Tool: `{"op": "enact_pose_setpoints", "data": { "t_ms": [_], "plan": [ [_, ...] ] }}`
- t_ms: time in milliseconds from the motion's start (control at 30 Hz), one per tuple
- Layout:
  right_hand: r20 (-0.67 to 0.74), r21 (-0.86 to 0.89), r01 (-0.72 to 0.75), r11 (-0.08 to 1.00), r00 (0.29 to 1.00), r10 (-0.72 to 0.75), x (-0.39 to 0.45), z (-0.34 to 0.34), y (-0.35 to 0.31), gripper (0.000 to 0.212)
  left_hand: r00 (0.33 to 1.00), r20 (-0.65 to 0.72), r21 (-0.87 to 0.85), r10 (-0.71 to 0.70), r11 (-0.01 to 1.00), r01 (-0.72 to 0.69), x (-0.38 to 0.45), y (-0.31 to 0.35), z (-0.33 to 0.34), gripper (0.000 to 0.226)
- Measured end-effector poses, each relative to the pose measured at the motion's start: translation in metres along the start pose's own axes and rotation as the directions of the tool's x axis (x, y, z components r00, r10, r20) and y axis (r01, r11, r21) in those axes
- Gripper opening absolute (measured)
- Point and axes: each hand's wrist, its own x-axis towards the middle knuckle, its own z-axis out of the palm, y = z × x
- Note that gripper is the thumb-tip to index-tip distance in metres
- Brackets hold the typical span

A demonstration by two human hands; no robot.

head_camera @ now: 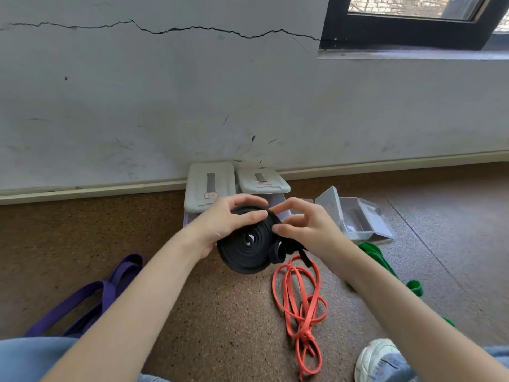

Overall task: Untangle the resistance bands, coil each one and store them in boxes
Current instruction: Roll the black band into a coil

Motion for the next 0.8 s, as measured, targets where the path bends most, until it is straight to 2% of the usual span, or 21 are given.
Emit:
{"op": "enact_pose_setpoints", "data": {
  "t_ms": [33, 100, 167, 200, 300, 400, 467, 533, 600, 633, 700, 767, 800],
  "plan": [
    [0.028, -0.001, -0.003, 1.000, 1.000, 0.003, 0.002, -0.002, 0.000, 0.023, 0.999, -0.024, 0.010, 0.027, 1.000, -0.027, 0.001, -0.002, 0.003, 0.016],
    [0.142, 0.006, -0.045, 0.999, 0.989, 0.044, 0.003, -0.010, -0.002, 0.027, 0.996, -0.083, -0.076, 0.017, 0.997, -0.024, 0.003, -0.004, 0.007, 0.010],
    [0.278, -0.090, -0.095, 0.991, 0.953, 0.117, 0.007, -0.019, -0.008, 0.036, 0.995, -0.097, -0.190, -0.029, 0.982, 0.010, 0.005, -0.006, 0.005, 0.008],
    [0.303, -0.159, -0.099, 0.982, 0.942, 0.144, 0.010, -0.022, -0.010, 0.038, 0.994, -0.093, -0.223, -0.048, 0.974, 0.026, 0.006, -0.006, 0.003, 0.008],
    [0.248, -0.378, -0.021, 0.925, 0.961, 0.123, 0.019, -0.022, -0.014, 0.035, 0.991, -0.099, -0.286, -0.089, 0.957, 0.057, 0.011, -0.005, 0.000, 0.007],
    [0.078, -0.488, 0.034, 0.872, 0.997, 0.005, 0.026, -0.012, -0.006, 0.028, 0.977, -0.179, -0.363, -0.119, 0.931, 0.046, 0.019, -0.008, -0.001, 0.002],
    [-0.075, -0.390, 0.019, 0.921, 0.996, -0.053, 0.028, 0.001, 0.010, 0.022, 0.951, -0.278, -0.386, -0.134, 0.922, 0.018, 0.028, -0.015, 0.004, 0.001],
    [-0.147, -0.023, -0.059, 0.998, 0.988, 0.055, 0.027, 0.017, 0.027, 0.015, 0.920, -0.378, -0.308, -0.104, 0.951, -0.019, 0.037, -0.026, 0.008, 0.003],
    [-0.098, 0.377, -0.146, 0.915, 0.976, 0.196, 0.028, 0.028, 0.042, 0.009, 0.903, -0.430, -0.171, -0.014, 0.983, -0.066, 0.043, -0.037, 0.006, 0.006],
    [-0.056, 0.493, -0.191, 0.849, 0.967, 0.250, 0.031, 0.029, 0.051, 0.012, 0.898, -0.439, -0.110, 0.033, 0.990, -0.091, 0.046, -0.043, 0.004, 0.009],
    [0.072, 0.543, -0.307, 0.782, 0.944, 0.321, 0.037, 0.027, 0.064, 0.021, 0.886, -0.453, -0.018, 0.095, 0.993, -0.116, 0.053, -0.055, -0.001, 0.012],
    [0.140, 0.412, -0.373, 0.831, 0.927, 0.347, 0.046, 0.027, 0.075, 0.014, 0.876, -0.467, 0.051, 0.122, 0.993, -0.110, 0.062, -0.069, -0.003, 0.014],
    [0.121, 0.355, -0.362, 0.862, 0.932, 0.341, 0.053, 0.028, 0.082, 0.010, 0.874, -0.472, 0.061, 0.116, 0.993, -0.099, 0.068, -0.076, -0.002, 0.015]
  ]
}}
